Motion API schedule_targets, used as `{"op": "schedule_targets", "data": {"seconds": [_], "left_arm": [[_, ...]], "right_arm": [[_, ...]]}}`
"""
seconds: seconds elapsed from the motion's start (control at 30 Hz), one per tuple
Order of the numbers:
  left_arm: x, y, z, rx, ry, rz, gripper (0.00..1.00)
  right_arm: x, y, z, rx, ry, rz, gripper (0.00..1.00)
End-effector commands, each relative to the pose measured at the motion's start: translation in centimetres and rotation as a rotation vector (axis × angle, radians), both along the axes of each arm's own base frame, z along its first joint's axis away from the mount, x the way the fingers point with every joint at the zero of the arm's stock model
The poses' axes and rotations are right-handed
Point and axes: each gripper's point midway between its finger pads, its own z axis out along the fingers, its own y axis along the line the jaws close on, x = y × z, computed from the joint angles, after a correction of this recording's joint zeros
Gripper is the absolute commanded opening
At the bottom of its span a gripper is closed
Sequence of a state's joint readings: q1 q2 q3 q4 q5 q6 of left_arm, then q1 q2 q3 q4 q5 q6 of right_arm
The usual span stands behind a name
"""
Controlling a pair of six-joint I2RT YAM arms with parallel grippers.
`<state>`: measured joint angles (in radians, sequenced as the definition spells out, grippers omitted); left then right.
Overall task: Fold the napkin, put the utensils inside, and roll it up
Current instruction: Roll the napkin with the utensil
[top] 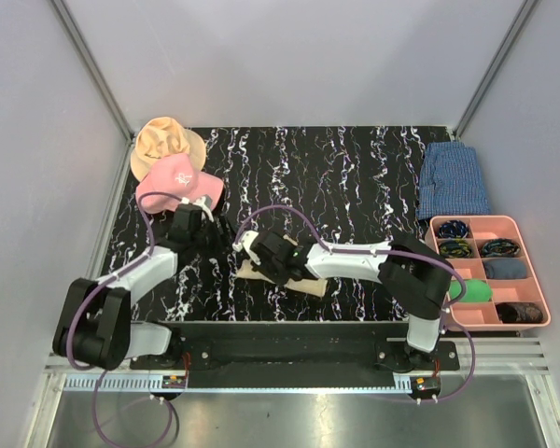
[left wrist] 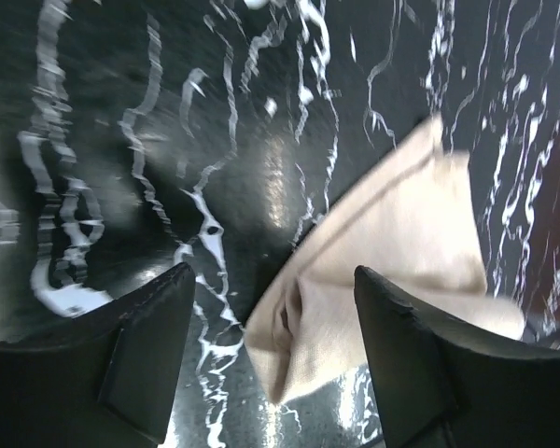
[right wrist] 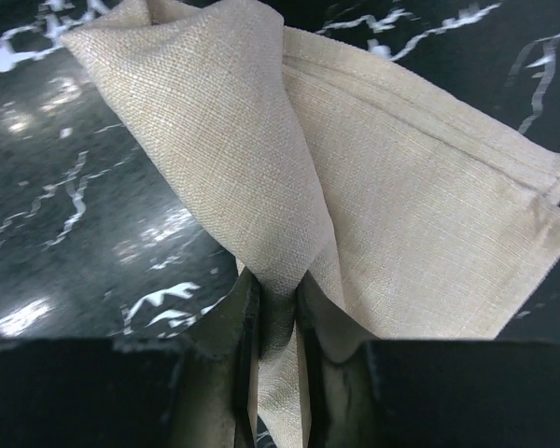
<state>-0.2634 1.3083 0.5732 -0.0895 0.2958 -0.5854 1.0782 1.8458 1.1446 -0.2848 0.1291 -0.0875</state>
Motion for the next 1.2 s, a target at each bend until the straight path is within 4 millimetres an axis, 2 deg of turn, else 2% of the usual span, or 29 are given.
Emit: {"op": "schedule_targets", "data": {"seconds": [0.0, 0.07, 0.13, 0.2, 0.37, 0.4, 0.43, 0.5, 0.7, 0.83, 0.97, 1.1, 1.17], "left_arm": [[0.1, 1.7, 1.1, 0.050, -0.072, 0.049, 0.72], [-0.5, 1.9, 1.1, 0.049, -0.095, 0.050, 0.72], [-0.9, 3.2, 0.5, 0.101, -0.081, 0.096, 0.70], [-1.5, 3.6, 0.3, 0.102, -0.090, 0.113, 0.69], [-2.5, 2.4, 1.5, 0.007, -0.171, 0.066, 0.67], [-2.3, 2.0, 2.1, -0.015, -0.211, 0.051, 0.67], [-2.9, 1.8, 1.9, -0.031, -0.216, 0.033, 0.67], [-2.7, 0.8, 3.0, -0.087, -0.268, -0.008, 0.67], [-3.5, -1.0, 1.9, -0.164, -0.227, -0.095, 0.66], [-3.7, -1.5, 1.3, -0.179, -0.205, -0.114, 0.63], [-3.5, -1.9, 1.6, -0.202, -0.214, -0.125, 0.59], [-3.7, -2.2, 1.1, -0.204, -0.190, -0.145, 0.56], [-3.8, -2.4, 0.8, -0.210, -0.176, -0.153, 0.51]], "right_arm": [[-4.6, -0.8, -1.7, -0.057, 0.268, 0.032, 0.12], [-5.0, -0.3, -1.5, -0.052, 0.323, 0.037, 0.12], [-5.1, -0.5, -1.9, -0.071, 0.370, 0.026, 0.11], [-5.2, 0.3, -1.3, -0.038, 0.417, 0.041, 0.10], [-4.3, 0.6, -0.6, 0.034, 0.523, 0.007, 0.10], [-4.2, 0.6, -0.6, 0.042, 0.542, 0.002, 0.10], [-4.5, 0.8, -0.5, 0.060, 0.578, 0.015, 0.10], [-4.3, 0.7, -0.6, 0.077, 0.619, 0.006, 0.10], [-4.1, 0.6, -1.7, 0.117, 0.758, -0.007, 0.10], [-3.8, 0.5, -2.0, 0.152, 0.833, -0.017, 0.10], [-3.6, 0.5, -2.2, 0.172, 0.877, -0.021, 0.11], [-3.6, 0.4, -3.2, 0.173, 0.921, -0.028, 0.11], [-3.4, 0.4, -3.4, 0.177, 0.927, -0.031, 0.11]]}}
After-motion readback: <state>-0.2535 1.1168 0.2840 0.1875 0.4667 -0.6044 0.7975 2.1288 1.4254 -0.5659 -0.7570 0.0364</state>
